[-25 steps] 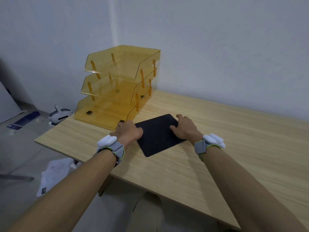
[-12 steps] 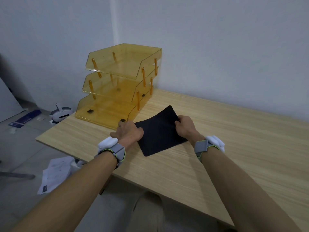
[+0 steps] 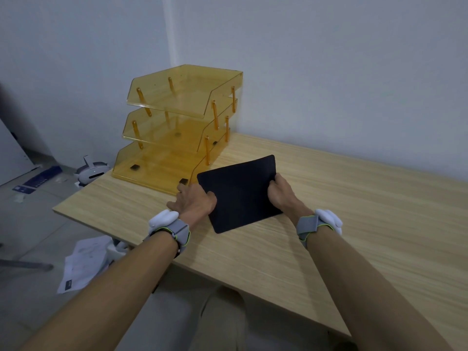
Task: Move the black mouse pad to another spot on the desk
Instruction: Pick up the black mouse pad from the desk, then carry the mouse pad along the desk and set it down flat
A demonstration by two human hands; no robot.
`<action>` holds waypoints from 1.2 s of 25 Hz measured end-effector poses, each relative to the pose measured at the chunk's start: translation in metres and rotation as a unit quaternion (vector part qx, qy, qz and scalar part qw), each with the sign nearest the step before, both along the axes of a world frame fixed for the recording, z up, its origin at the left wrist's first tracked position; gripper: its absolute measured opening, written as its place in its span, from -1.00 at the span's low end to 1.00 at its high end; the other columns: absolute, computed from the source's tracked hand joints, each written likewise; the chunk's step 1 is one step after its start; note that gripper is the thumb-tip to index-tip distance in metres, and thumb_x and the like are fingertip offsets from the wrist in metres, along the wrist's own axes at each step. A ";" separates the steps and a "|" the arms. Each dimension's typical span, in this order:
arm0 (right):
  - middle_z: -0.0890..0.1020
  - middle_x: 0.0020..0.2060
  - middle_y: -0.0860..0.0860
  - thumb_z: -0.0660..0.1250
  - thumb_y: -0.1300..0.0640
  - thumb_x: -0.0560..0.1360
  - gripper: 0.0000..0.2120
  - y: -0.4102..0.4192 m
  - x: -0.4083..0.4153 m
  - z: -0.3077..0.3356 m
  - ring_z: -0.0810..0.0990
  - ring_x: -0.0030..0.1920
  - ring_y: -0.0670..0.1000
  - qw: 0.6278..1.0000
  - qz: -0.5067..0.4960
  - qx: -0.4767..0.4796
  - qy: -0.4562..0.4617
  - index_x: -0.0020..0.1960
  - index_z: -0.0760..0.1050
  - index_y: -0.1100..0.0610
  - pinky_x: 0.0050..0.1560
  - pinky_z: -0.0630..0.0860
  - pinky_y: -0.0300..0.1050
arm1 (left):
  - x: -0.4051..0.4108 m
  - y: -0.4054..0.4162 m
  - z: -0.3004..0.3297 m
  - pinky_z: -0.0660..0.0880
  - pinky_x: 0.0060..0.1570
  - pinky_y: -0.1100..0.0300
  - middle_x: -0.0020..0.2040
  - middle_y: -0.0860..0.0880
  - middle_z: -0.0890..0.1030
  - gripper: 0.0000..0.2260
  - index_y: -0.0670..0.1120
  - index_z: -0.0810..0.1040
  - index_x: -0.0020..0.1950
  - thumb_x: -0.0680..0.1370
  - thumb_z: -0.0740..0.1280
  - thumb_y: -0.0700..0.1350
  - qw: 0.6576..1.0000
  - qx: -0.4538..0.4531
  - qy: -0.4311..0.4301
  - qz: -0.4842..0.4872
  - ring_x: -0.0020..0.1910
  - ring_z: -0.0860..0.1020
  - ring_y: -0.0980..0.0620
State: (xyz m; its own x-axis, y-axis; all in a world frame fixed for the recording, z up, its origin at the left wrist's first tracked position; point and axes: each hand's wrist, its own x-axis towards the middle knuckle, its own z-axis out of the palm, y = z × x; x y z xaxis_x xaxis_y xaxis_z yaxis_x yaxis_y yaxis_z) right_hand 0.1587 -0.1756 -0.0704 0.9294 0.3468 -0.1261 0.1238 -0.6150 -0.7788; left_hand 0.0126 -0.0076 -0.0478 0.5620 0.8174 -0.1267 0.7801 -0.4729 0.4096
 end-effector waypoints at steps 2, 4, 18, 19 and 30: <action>0.55 0.34 0.15 -0.04 0.14 0.65 -0.63 -0.003 -0.001 0.000 0.51 0.31 0.27 1.000 -0.004 0.008 0.005 0.34 0.41 0.13 0.42 0.37 0.27 | 0.000 -0.002 -0.001 0.28 0.30 -0.14 0.36 -0.16 0.38 -0.65 -0.10 0.59 0.23 0.63 0.23 0.11 1.000 -0.005 -0.008 0.002 0.22 0.50 -0.21; 0.55 0.33 0.15 -0.04 0.14 0.65 -0.63 -0.004 -0.004 0.002 0.52 0.29 0.26 1.000 -0.006 0.016 0.009 0.34 0.41 0.14 0.41 0.39 0.27 | 0.001 -0.004 -0.003 0.27 0.30 -0.15 0.35 -0.16 0.38 -0.68 -0.09 0.58 0.25 0.65 0.21 0.07 1.000 -0.018 -0.020 0.001 0.23 0.50 -0.22; 0.54 0.14 0.25 0.00 0.22 0.72 -0.74 -0.028 0.001 0.027 0.52 0.13 0.27 0.997 -0.018 0.049 -0.059 0.23 0.35 0.37 0.18 0.45 0.17 | 0.012 -0.018 0.007 0.41 -0.08 0.00 0.11 -0.16 0.57 -0.79 -0.18 0.44 0.20 0.70 0.15 -0.07 0.975 -0.009 -0.215 -0.056 0.05 0.53 -0.19; 0.55 0.17 0.26 0.00 0.22 0.72 -0.74 -0.033 0.001 0.031 0.52 0.13 0.27 0.996 -0.022 0.053 -0.067 0.25 0.36 0.37 0.20 0.45 0.18 | 0.014 -0.020 0.010 0.40 -0.09 0.00 0.05 -0.14 0.57 -0.80 -0.17 0.43 0.21 0.71 0.14 -0.07 0.971 -0.013 -0.229 -0.065 0.02 0.53 -0.18; 0.58 0.15 0.19 0.02 0.22 0.71 -0.72 -0.104 0.003 0.078 0.54 0.10 0.23 0.985 -0.072 0.072 -0.138 0.27 0.43 0.29 0.17 0.48 0.10 | 0.046 -0.064 0.051 0.53 -0.11 -0.11 -0.05 -0.17 0.60 -0.84 -0.14 0.39 0.18 0.71 0.14 -0.07 0.940 -0.019 -0.311 -0.142 -0.07 0.58 -0.24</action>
State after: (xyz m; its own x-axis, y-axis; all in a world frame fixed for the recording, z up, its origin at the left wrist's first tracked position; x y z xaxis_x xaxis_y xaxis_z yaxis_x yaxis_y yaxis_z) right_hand 0.1622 -0.2791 0.0077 0.9620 0.2051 0.1800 0.2636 -0.5273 -0.8077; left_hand 0.0590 -0.0717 0.0027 0.7315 0.6253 0.2720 0.2294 -0.6013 0.7654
